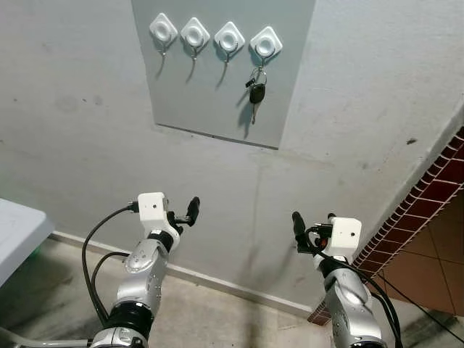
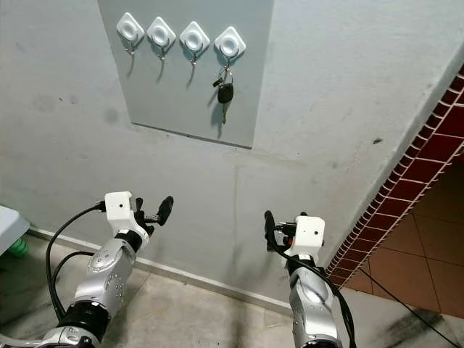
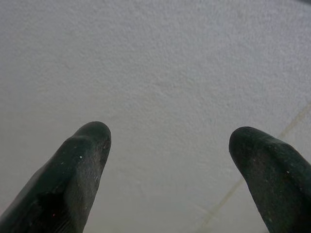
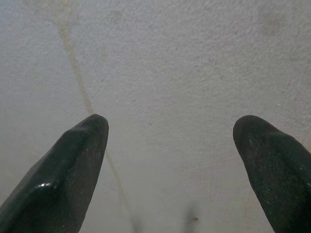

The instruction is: Hang keys on a hook

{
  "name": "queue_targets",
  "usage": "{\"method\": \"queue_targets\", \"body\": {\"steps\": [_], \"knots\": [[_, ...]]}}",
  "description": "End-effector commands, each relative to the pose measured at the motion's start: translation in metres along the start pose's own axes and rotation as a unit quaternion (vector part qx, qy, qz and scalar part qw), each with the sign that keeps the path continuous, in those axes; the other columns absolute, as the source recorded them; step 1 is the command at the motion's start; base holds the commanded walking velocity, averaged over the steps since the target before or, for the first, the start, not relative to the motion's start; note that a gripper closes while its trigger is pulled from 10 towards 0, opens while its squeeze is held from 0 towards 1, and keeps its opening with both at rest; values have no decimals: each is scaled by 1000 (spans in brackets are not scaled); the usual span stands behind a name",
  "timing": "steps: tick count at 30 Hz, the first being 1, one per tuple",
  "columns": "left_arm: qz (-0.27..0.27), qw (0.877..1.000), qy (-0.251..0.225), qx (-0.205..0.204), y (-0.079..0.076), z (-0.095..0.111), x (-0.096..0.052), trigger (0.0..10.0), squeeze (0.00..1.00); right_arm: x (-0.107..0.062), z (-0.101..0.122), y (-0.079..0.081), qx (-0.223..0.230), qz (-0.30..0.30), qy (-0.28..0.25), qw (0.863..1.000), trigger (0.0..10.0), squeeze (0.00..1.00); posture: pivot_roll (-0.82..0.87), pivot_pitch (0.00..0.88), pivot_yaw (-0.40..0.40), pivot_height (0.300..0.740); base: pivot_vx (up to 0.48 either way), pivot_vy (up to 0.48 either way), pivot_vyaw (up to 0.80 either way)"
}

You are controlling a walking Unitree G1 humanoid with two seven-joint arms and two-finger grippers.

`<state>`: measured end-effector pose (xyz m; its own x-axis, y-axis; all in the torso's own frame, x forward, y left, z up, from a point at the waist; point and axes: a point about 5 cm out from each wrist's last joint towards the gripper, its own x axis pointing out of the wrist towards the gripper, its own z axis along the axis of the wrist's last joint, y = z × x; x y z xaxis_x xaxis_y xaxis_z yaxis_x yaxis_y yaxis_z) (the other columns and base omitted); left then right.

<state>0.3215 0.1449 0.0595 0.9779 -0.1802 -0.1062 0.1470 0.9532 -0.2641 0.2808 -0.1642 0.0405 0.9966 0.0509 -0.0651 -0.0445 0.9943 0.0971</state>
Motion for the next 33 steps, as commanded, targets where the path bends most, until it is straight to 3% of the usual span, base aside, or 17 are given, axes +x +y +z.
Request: {"method": "queue_targets", "body": {"steps": [1,2,3,4,5,15,16,17,18,23,33], "knots": [[-1,1000,-6,-3,1,2,0,10000,0,-1,3,0,-6,1,-10,1000,10000,0,-113,0,10,740,0,0,0],[0,1000,-7,-2,1,2,0,10000,0,-2,3,0,-6,3,-11,1000,10000,0,-113,0,10,740,0,0,0],[0,1000,-8,-4,2,1,-1,10000,0,-2,2,1,-1,9,-9,1000,10000,827,-113,0,10,740,0,0,0],[0,1000,-8,-5,2,1,-2,10000,0,-3,2,1,1,11,-8,1000,10000,827,-113,0,10,740,0,0,0],[-2,1000,-8,-3,2,0,-2,10000,0,-3,2,1,3,12,-7,1000,10000,1000,-113,0,10,740,0,0,0],[-7,1000,1,5,0,-8,-7,10000,0,-8,-2,-3,-25,2,-1,1000,10000,1000,-116,0,-1,740,0,0,0],[-6,1000,1,5,0,-9,-8,10000,0,-9,-3,-4,-27,0,0,1000,10000,733,-117,0,-1,740,0,0,0],[-6,1000,1,5,0,-9,-8,10000,0,-9,-3,-4,-27,0,0,1000,10000,733,-117,0,-1,740,0,0,0],[-5,1000,-1,6,1,-9,-8,10000,0,-9,-2,-4,-25,2,-3,1000,10000,0,-119,0,0,740,0,0,0],[-2,1000,-14,13,1,-5,-10,10000,0,-11,2,-7,-47,-3,-11,999,10000,0,-121,0,1,740,0,0,0],[4,999,-15,40,1,0,-9,10000,0,-9,9,-4,-51,2,-23,998,10000,0,-115,0,-3,740,0,0,800]]}}
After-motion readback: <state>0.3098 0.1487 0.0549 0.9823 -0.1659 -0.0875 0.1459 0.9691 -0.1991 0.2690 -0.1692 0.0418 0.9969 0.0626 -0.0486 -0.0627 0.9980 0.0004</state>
